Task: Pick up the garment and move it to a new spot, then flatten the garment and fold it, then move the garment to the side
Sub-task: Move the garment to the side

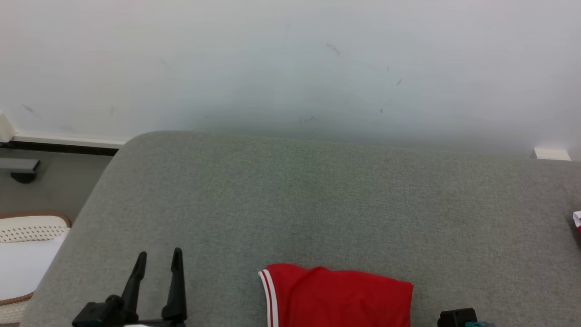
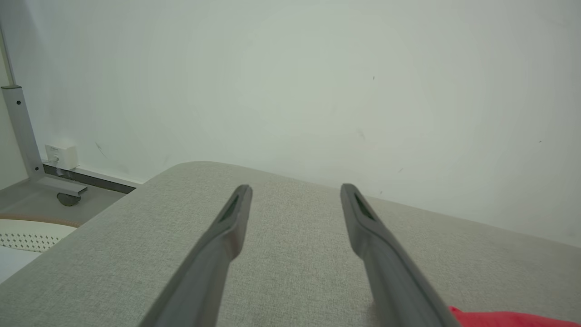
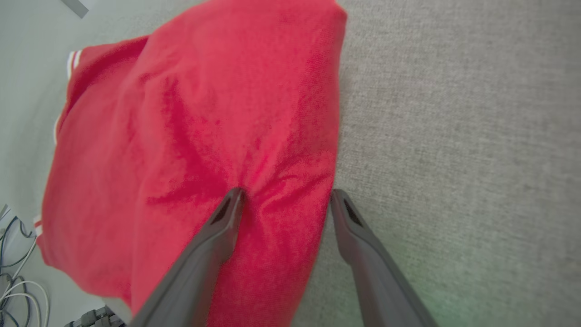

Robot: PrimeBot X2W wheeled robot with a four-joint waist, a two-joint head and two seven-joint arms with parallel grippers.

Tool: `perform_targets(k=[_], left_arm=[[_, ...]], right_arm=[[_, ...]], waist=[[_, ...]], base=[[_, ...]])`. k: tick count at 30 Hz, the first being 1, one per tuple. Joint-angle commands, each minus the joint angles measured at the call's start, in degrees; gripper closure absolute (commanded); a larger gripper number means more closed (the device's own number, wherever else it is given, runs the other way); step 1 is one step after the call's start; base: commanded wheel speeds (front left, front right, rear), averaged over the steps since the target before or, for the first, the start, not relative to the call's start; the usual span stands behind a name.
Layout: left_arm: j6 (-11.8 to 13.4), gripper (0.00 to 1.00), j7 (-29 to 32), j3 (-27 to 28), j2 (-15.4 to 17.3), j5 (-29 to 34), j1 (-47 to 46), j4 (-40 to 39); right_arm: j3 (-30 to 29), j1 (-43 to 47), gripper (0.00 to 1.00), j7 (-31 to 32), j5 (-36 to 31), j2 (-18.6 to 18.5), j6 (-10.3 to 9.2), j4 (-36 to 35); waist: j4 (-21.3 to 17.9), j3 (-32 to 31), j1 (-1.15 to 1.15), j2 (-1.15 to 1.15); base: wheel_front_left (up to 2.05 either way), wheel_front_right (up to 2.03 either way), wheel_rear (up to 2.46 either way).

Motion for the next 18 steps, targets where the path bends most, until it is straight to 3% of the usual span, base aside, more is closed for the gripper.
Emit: perform_targets(k=[1,3,4,5,7,18], left_arm=[[-0.1,0.0,0.0,0.0,0.2,0.7,0.3,0.1],[-0.1,0.0,0.0,0.0,0.2,0.7,0.4,0.1],[-0.1,0.0,0.0,0.0,0.2,0.7,0.5,0.1],[0.0,0.0,0.0,-0.1,0.2,0.6,0.5,0.1],[0.1,0.0,0.0,-0.2,0.2,0.7,0.5,0.1],[-0.9,0.0,0.0,-2.4,0.2,1.5,-1.2,-1.3]], right_arm=[[-0.2,-0.4,0.0,0.9,-0.3,0.2,0.01,1.0],[0.0,-0.5,0.0,2.1,-0.6,0.5,0.0,2.2],[0.0,-0.5,0.07,2.2,-0.6,0.6,0.0,2.6],[0.0,-0.6,0.53,2.3,-0.6,0.7,0.0,2.8],[-0.5,-1.0,1.0,1.7,-0.9,0.7,0.0,3.5],[-1.0,-8.5,1.0,-1.6,-0.9,-1.6,0.0,0.0]], waist=[[0.6,0.1,0.0,0.0],[0.9,0.2,0.0,0.0],[1.1,0.2,0.0,0.0],[1.2,0.2,0.0,0.0],[1.2,0.3,0.0,0.0],[-2.4,0.7,0.0,0.0]], base=[[0.0,0.0,0.0],[0.0,0.0,0.0],[0.0,0.0,0.0],[0.0,0.0,0.0],[0.0,0.0,0.0],[0.0,0.0,0.0]])
